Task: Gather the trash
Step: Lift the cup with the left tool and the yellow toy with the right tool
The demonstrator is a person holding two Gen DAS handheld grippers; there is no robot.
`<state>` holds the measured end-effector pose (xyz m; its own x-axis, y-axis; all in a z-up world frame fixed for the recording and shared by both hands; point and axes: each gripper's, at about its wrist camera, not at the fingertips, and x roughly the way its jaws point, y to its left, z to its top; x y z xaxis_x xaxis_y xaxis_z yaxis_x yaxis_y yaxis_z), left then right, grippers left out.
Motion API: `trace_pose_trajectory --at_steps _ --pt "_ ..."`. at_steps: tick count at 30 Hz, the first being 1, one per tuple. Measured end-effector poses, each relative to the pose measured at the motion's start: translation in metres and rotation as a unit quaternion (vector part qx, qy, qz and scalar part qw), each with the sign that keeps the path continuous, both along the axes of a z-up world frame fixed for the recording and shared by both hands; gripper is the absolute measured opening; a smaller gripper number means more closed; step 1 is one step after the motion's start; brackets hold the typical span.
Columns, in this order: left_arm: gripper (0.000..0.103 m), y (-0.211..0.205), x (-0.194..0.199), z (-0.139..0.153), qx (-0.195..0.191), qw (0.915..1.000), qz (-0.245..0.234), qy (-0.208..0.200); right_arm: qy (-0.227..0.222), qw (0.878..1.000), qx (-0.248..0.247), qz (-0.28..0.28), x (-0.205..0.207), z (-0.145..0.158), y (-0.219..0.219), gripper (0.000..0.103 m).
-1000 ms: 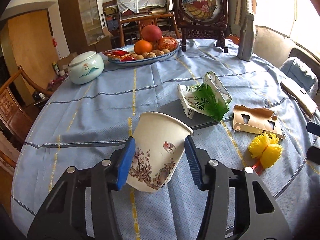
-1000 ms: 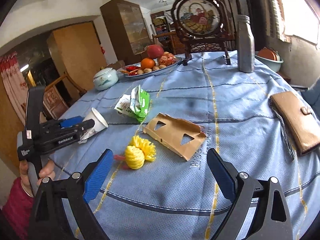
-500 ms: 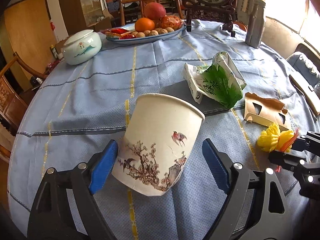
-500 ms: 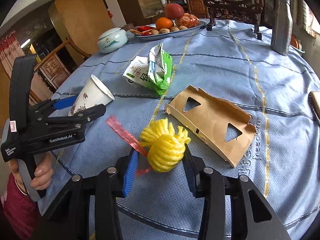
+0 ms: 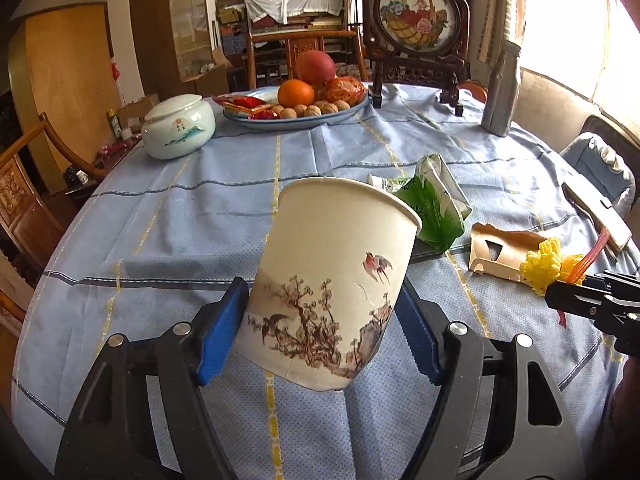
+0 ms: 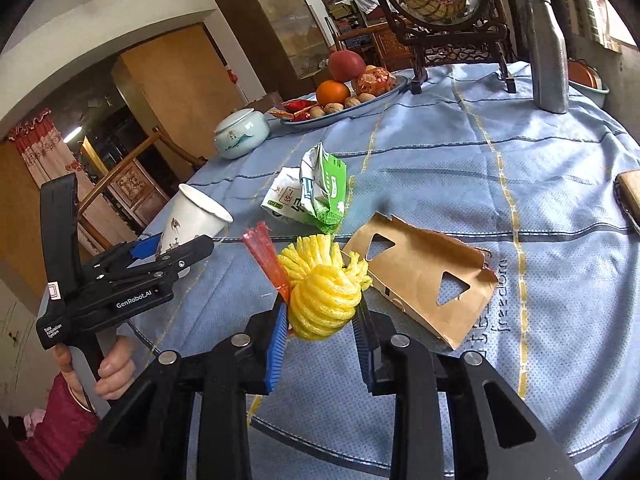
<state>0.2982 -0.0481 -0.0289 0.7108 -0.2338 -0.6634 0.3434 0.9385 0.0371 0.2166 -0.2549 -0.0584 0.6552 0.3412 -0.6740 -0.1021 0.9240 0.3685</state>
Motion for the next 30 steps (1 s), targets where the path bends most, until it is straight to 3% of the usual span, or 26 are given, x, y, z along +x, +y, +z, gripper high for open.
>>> trace_pose_trajectory --at_steps 5,12,22,30 --pt "0.072 0.011 -0.016 0.01 -0.036 0.9992 0.006 -0.016 -0.016 1.0 0.003 -0.016 -0.007 0.004 -0.006 0.031" --pt "0.072 0.022 -0.056 0.025 -0.045 0.9984 0.015 -0.033 -0.044 0.998 -0.015 -0.053 -0.033 0.013 -0.008 0.031" --pt "0.072 0.051 -0.126 0.058 -0.051 0.9952 0.033 -0.077 -0.106 0.993 -0.009 -0.045 -0.097 0.052 0.004 0.031" --pt "0.072 0.089 -0.184 0.079 -0.065 0.9906 0.063 -0.103 -0.13 0.991 -0.003 -0.03 -0.142 0.067 0.018 0.031"
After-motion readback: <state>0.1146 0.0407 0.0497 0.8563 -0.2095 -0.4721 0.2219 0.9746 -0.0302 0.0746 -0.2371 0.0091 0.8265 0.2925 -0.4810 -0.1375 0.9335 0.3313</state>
